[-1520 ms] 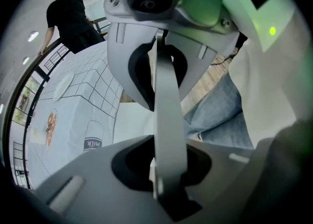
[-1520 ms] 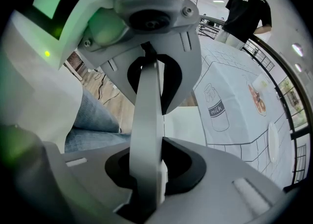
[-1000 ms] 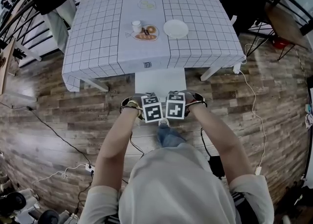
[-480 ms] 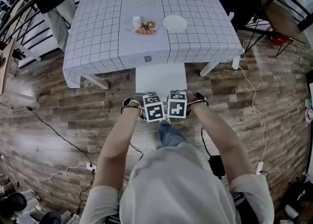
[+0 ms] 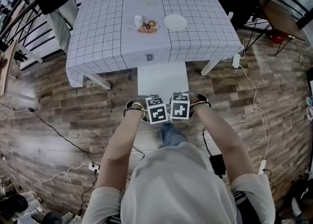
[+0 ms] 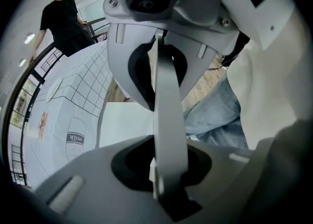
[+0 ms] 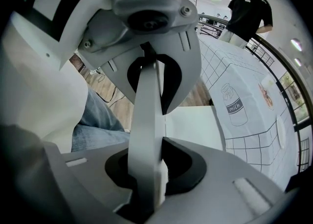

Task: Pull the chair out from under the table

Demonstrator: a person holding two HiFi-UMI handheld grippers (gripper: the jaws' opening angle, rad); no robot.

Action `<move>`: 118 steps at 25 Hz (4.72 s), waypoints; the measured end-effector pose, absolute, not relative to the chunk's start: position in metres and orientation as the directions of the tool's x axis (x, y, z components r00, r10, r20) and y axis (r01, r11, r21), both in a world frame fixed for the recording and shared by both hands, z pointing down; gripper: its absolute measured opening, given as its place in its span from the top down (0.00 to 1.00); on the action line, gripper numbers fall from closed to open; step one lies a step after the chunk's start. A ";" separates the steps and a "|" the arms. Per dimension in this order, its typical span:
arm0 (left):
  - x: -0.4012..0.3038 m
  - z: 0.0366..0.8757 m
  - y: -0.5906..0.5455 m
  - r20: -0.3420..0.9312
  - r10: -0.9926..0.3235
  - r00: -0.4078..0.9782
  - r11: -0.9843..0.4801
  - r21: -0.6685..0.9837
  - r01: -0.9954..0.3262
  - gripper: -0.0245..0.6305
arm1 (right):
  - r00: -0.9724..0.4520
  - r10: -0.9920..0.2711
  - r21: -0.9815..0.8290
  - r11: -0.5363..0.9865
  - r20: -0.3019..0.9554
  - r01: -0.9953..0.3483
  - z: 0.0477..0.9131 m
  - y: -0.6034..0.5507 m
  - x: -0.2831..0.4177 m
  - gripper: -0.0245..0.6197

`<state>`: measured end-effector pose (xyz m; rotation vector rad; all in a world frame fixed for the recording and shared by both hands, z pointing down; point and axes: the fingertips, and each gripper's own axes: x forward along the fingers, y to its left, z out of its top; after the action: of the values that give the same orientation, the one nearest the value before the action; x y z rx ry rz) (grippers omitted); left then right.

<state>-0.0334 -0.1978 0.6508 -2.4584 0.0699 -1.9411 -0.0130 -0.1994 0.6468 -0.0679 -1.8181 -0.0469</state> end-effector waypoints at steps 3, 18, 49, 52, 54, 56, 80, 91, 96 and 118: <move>-0.033 0.649 -0.191 0.972 -0.041 0.232 -0.999 -0.035 -0.029 0.84 | -0.239 0.028 -0.010 0.997 0.971 0.074 0.645 -0.192 -0.012 0.85; -0.032 0.650 -0.150 0.971 -0.041 0.233 -0.999 -0.032 -0.040 0.84 | -0.249 0.037 -0.020 0.997 0.968 0.071 0.646 -0.152 -0.011 0.85; -0.030 0.651 -0.083 0.973 -0.027 0.230 -0.999 -0.017 -0.045 0.84 | -0.244 0.059 -0.041 0.996 0.968 0.081 0.646 -0.084 -0.010 0.85; -0.030 0.651 -0.075 0.973 -0.026 0.230 -0.999 -0.016 -0.046 0.84 | -0.243 0.060 -0.041 0.996 0.968 0.082 0.646 -0.076 -0.009 0.85; -0.029 0.651 -0.070 0.973 -0.026 0.229 -0.999 -0.016 -0.047 0.84 | -0.243 0.061 -0.042 0.996 0.968 0.083 0.646 -0.070 -0.009 0.85; -0.029 0.651 -0.064 0.973 -0.028 0.229 -0.999 -0.017 -0.047 0.84 | -0.244 0.062 -0.043 0.996 0.968 0.083 0.646 -0.064 -0.008 0.85; -0.026 0.652 0.003 0.973 -0.034 0.230 -0.998 -0.023 -0.051 0.84 | -0.243 0.062 -0.043 0.995 0.968 0.085 0.647 0.001 -0.006 0.85; -0.026 0.652 0.027 0.973 -0.032 0.230 -0.998 -0.021 -0.052 0.84 | -0.244 0.070 -0.050 0.995 0.967 0.088 0.647 0.026 -0.006 0.85; -0.026 0.650 0.033 0.972 -0.030 0.231 -0.998 -0.018 -0.055 0.84 | -0.242 0.075 -0.054 0.994 0.967 0.092 0.645 0.032 -0.005 0.85; -0.025 0.650 0.056 0.975 -0.024 0.222 -0.997 -0.008 -0.075 0.84 | -0.242 0.085 -0.060 0.992 0.966 0.109 0.645 0.054 -0.005 0.84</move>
<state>-0.0251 0.0556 0.6502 -2.4876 0.1013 -1.9820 -0.0048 0.0541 0.6449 -0.1419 -1.8178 -0.0221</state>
